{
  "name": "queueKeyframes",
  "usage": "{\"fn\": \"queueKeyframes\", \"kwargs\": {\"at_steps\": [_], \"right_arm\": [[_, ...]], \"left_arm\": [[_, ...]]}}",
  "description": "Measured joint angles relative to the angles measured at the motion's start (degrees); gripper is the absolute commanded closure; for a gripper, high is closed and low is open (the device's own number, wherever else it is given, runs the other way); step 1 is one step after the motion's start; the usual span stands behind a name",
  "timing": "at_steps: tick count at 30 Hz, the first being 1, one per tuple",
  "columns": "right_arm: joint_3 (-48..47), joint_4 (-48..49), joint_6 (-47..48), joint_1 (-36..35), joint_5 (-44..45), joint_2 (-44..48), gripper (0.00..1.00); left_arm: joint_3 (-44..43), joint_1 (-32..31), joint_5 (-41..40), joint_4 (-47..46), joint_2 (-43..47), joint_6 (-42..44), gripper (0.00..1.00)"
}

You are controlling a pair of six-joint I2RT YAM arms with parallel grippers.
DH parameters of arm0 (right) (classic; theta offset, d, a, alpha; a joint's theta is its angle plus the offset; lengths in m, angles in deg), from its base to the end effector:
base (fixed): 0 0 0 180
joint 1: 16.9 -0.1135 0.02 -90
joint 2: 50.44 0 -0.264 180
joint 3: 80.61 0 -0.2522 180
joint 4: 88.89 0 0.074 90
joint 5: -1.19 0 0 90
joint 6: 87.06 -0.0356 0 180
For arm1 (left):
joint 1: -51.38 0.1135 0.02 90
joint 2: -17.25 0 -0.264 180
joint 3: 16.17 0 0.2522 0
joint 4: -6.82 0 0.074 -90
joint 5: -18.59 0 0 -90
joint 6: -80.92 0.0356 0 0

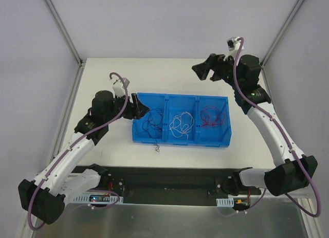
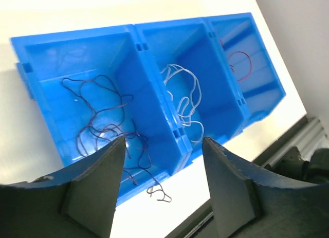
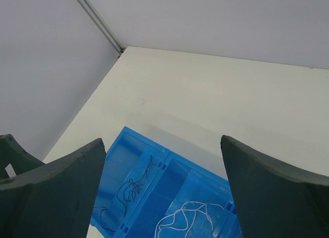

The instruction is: Untangle the cables

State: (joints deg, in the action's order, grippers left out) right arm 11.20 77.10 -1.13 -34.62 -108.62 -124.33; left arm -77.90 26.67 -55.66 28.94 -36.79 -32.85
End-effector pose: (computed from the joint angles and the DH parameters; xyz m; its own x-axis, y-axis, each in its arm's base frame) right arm 0.2808 0.1024 0.4300 -0.0384 0.0578 -0.9976 -0.6080 0.7909 0.0693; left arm 0.1956 -0.1006 0.3340 -0.4656 -0.2128 -0.8590 0.4955 0.7416 -0.4523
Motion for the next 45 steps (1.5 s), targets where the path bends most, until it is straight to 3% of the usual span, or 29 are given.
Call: {"fn": "queueKeyframes", "kwargs": {"at_steps": [3, 5, 9, 13, 16, 18, 22, 26, 27, 31, 36, 38, 39, 45], "right_arm": [[-0.4, 0.1, -0.8, -0.3, 0.0, 0.0, 0.04], [-0.5, 0.3, -1.3, -0.7, 0.0, 0.0, 0.03], [-0.5, 0.7, -1.9, -1.9, 0.0, 0.0, 0.03], [-0.5, 0.9, -2.4, -2.5, -0.1, 0.0, 0.03], [-0.5, 0.9, -2.5, -2.5, 0.0, 0.2, 0.02], [-0.5, 0.9, -2.5, -2.5, 0.0, 0.7, 0.02], [-0.4, 0.5, -1.9, -2.5, 0.8, 3.6, 0.0], [0.6, 0.7, -0.3, -2.5, 2.7, 8.0, 0.0], [0.8, 0.9, 0.1, -2.5, 3.1, 8.9, 0.0], [0.9, 1.1, 1.3, -2.5, 4.5, 10.0, 0.01], [1.2, 0.6, 1.7, -2.5, 4.6, 9.5, 0.01], [1.2, 0.4, 1.8, -2.5, 4.6, 9.5, 0.0], [1.2, 0.5, 1.8, -2.5, 4.6, 9.5, 0.0], [1.2, 0.4, 2.2, -2.5, 5.1, 9.5, 0.0]], "left_arm": [[2.8, -0.5, 3.1, -2.6, 0.7, -1.1, 0.48], [6.8, -2.7, 3.5, -3.5, 0.5, -2.6, 0.43], [17.5, -14.9, -1.8, -1.4, 4.3, -7.1, 0.26], [21.0, -27.2, -11.9, 1.4, 7.5, -13.5, 0.28], [15.1, -34.8, -22.6, 4.3, -2.0, -19.3, 0.35], [12.3, -37.2, -25.0, 5.4, -7.4, -21.3, 0.37], [6.4, -37.9, -29.6, 8.2, -19.6, -25.5, 0.38], [5.9, -38.2, -32.0, 11.4, -23.0, -28.4, 0.36], [5.9, -38.4, -32.8, 12.0, -23.0, -29.0, 0.39], [5.0, -38.4, -33.8, 13.0, -24.0, -30.0, 0.75], [4.2, -38.4, -34.6, 13.4, -25.0, -30.5, 0.83], [3.9, -38.4, -35.2, 13.6, -25.1, -30.4, 0.98], [3.7, -38.4, -35.6, 13.7, -25.2, -30.3, 1.0], [2.7, -38.4, -36.1, 13.7, -25.0, -28.6, 1.0]]}}
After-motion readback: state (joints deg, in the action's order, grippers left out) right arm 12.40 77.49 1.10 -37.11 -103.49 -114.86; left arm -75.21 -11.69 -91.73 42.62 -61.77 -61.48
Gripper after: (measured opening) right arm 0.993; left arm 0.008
